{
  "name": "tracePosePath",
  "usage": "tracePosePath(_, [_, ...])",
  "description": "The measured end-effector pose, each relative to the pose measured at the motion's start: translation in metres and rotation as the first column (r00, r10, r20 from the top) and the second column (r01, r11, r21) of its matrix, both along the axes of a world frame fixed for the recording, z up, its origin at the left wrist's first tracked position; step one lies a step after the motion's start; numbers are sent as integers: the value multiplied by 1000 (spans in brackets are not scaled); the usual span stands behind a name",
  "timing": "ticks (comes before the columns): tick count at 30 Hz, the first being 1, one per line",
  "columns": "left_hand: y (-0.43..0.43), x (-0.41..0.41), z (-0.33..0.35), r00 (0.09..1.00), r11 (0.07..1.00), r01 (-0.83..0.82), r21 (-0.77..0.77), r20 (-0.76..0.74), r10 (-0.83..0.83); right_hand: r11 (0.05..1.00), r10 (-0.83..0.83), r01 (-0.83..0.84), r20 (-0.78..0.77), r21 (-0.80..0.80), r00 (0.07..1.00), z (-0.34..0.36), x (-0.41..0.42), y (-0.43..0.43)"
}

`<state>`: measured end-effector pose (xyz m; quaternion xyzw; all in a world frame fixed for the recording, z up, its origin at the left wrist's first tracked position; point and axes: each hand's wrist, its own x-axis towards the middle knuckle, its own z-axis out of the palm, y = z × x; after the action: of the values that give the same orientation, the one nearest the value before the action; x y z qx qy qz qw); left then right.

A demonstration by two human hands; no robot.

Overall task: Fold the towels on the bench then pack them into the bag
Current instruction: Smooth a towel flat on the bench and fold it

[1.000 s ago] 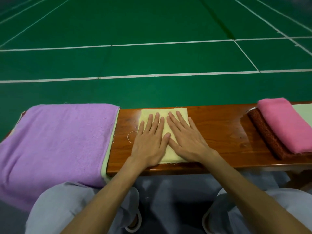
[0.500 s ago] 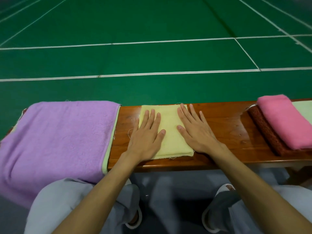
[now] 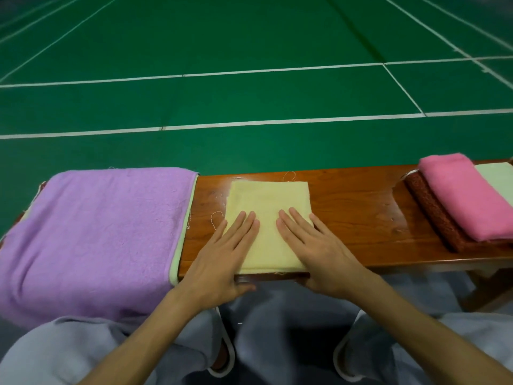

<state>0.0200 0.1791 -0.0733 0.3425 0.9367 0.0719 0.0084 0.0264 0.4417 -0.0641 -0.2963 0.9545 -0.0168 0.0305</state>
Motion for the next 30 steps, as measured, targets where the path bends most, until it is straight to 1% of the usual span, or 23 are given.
tracePosePath(1, [-5,2,-2,1000,1000,8,29,-9,-8,1000,-3,3,-13,-12,1000,1,4,1])
tracePosePath(3, [-13,4,1,1000,993,2,115,28,-6,997,10,-11,-16,-76,1000,9,10,5])
tracePosePath(5, [-18,4,12,998,979,-7,206,66,-7,989,12,-8,28,-145,1000,21,11,10])
tracePosePath(7, [-20,3,31,996,964,-54,259,88,33,975,-7,44,167,-219,986,36,6,15])
tracePosePath(8, [-20,2,41,992,956,-70,285,123,36,955,-4,72,231,-289,973,43,3,18])
tracePosePath(10, [-20,-5,53,956,905,-117,409,293,-9,884,-6,176,365,-433,931,55,-4,27])
tracePosePath(12, [-20,-13,59,898,823,-206,529,436,-55,808,-5,276,462,-520,887,63,-14,36])
tracePosePath(14, [-19,-23,57,864,766,-303,567,502,-29,706,5,358,511,-611,860,67,-22,39])
tracePosePath(16, [-13,-31,51,845,706,-415,573,531,65,597,-10,440,543,-670,840,62,-32,39])
tracePosePath(17, [-10,-35,47,829,672,-473,569,545,122,560,-36,477,556,-677,831,56,-37,37])
tracePosePath(19, [-4,-41,41,787,615,-572,542,575,225,507,-123,537,560,-674,819,45,-46,32])
tracePosePath(21, [3,-42,37,764,583,-624,521,564,314,483,-214,570,541,-665,813,35,-54,26])
tracePosePath(25, [10,-42,31,732,505,-680,531,538,419,501,-365,596,472,-627,803,19,-65,13])
tracePosePath(27, [10,-43,25,692,477,-722,501,526,495,503,-454,615,420,-608,786,17,-67,5])
tracePosePath(28, [9,-43,22,676,474,-736,484,491,549,509,-497,618,382,-599,779,15,-68,2])
tracePosePath(30, [9,-38,21,669,491,-731,474,357,652,521,-552,619,321,-588,769,15,-69,-3])
